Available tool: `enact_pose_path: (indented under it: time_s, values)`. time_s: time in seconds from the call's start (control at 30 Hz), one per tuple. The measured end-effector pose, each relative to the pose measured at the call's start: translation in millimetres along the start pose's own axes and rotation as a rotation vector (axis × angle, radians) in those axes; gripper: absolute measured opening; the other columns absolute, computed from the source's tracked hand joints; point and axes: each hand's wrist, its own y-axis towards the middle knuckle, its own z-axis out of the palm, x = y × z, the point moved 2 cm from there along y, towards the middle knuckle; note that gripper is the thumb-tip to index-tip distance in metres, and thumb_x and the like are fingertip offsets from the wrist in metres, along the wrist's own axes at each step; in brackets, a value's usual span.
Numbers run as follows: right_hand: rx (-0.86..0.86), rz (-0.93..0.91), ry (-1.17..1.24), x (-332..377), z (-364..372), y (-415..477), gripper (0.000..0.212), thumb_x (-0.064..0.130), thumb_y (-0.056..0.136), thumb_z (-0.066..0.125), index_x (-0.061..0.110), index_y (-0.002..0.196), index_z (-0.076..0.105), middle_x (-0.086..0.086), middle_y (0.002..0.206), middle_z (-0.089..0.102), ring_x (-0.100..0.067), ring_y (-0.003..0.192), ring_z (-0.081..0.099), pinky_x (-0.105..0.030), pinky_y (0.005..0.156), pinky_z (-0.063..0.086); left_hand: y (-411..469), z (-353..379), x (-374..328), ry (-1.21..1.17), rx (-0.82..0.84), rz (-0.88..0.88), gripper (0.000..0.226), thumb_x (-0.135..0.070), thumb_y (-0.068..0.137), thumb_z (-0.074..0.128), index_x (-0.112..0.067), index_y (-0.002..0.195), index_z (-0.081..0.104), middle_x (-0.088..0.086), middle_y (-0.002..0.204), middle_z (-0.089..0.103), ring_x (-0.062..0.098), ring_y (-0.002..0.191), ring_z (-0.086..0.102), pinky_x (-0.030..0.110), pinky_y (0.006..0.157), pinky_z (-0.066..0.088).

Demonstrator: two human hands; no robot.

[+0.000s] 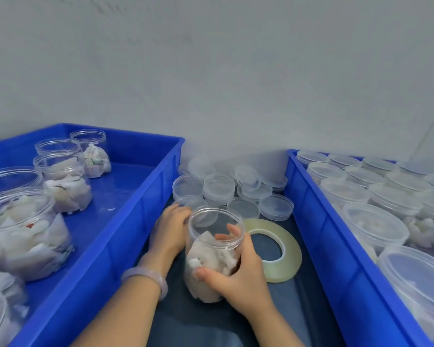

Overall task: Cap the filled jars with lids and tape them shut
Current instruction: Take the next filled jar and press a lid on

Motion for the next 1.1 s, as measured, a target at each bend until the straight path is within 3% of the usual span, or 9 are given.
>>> enact_pose_path:
  time_s: [0.1,0.2,0.33,0.43,0.53,0.63,0.77,1.0,1.1]
  values:
    - [0.020,0.012,0.009,0,2,1,0.083,0.053,0.043,0.082,0.050,0.115,0.039,0.042,0.110,0.051,0.015,0.106,0.053,-0.001,0.078,0.039,-15,-12,-5,-0.193,-0.293,-0.036,0.009,-0.016,0.090,0.060,-0.011,0.083,0.062,-0.004,0.084,0.066,0.017,0.085,0.059,0.026,0.083,0.046]
    - [0.008,0.007,0.006,0,3,3,0.085,0.054,0.045,0.081,0.050,0.117,0.036,0.042,0.111,0.050,0.015,0.108,0.051,-0.001,0.080,0.038,-29,-36,-23,-0.761,-0.588,-0.141,0.007,-0.018,0.097,0.053,-0.022,0.096,0.058,-0.012,0.086,0.068,0.011,0.090,0.066,0.009,0.076,0.046]
    - [0.016,0.025,0.027,-1,2,4,0.086,0.055,0.044,0.082,0.050,0.117,0.036,0.042,0.109,0.050,0.014,0.109,0.051,-0.002,0.081,0.039,-29,-53,-53,-1.345,-0.428,-0.239,0.017,-0.025,0.100,0.048,-0.015,0.100,0.062,-0.002,0.071,0.070,0.018,0.071,0.071,0.027,0.062,0.057]
    - [0.030,0.012,0.022,1,3,5,0.086,0.051,0.046,0.083,0.047,0.118,0.037,0.042,0.111,0.051,0.014,0.109,0.051,-0.002,0.082,0.039,-29,-62,-66,-1.262,-0.314,-0.226,0.020,-0.017,0.094,0.055,-0.007,0.080,0.067,-0.002,0.054,0.061,0.009,0.060,0.063,0.020,0.062,0.055]
    - [0.012,-0.029,0.024,2,1,6,0.079,0.042,0.051,0.085,0.037,0.118,0.044,0.033,0.113,0.056,0.010,0.108,0.054,-0.004,0.081,0.041,-35,-65,-73,-1.003,-0.270,-0.207,0.014,-0.017,0.085,0.064,-0.016,0.072,0.070,-0.008,0.060,0.062,0.004,0.063,0.058,0.014,0.060,0.048]
    - [0.005,-0.040,0.028,1,1,6,0.077,0.042,0.051,0.085,0.035,0.118,0.046,0.029,0.112,0.057,0.007,0.108,0.055,-0.005,0.082,0.042,-41,-63,-73,-0.934,-0.251,-0.358,0.027,-0.020,0.076,0.068,-0.013,0.057,0.050,-0.004,0.055,0.048,0.011,0.060,0.046,0.022,0.057,0.041]
    - [0.004,-0.037,0.035,1,1,6,0.078,0.043,0.051,0.085,0.037,0.118,0.045,0.032,0.113,0.056,0.010,0.109,0.053,-0.003,0.080,0.040,-44,-70,-75,-1.056,-0.108,-0.445,0.025,-0.026,0.056,0.060,-0.009,0.072,0.053,0.010,0.069,0.046,0.022,0.070,0.045,0.035,0.068,0.042]
    - [0.012,-0.055,0.049,0,1,7,0.077,0.044,0.051,0.084,0.041,0.117,0.044,0.032,0.114,0.055,0.009,0.111,0.053,-0.004,0.082,0.041,-46,-68,-67,-0.906,-0.092,-0.466,0.019,-0.022,0.067,0.058,-0.008,0.076,0.049,0.006,0.079,0.055,0.023,0.079,0.053,0.045,0.083,0.051]
    - [0.018,-0.053,0.064,1,2,7,0.079,0.044,0.051,0.084,0.040,0.119,0.044,0.032,0.115,0.055,0.009,0.112,0.052,-0.005,0.083,0.041,-47,-64,-73,-0.873,-0.148,-0.346,0.017,-0.007,0.081,0.054,-0.018,0.090,0.064,-0.007,0.093,0.065,0.014,0.094,0.062,0.037,0.090,0.051]
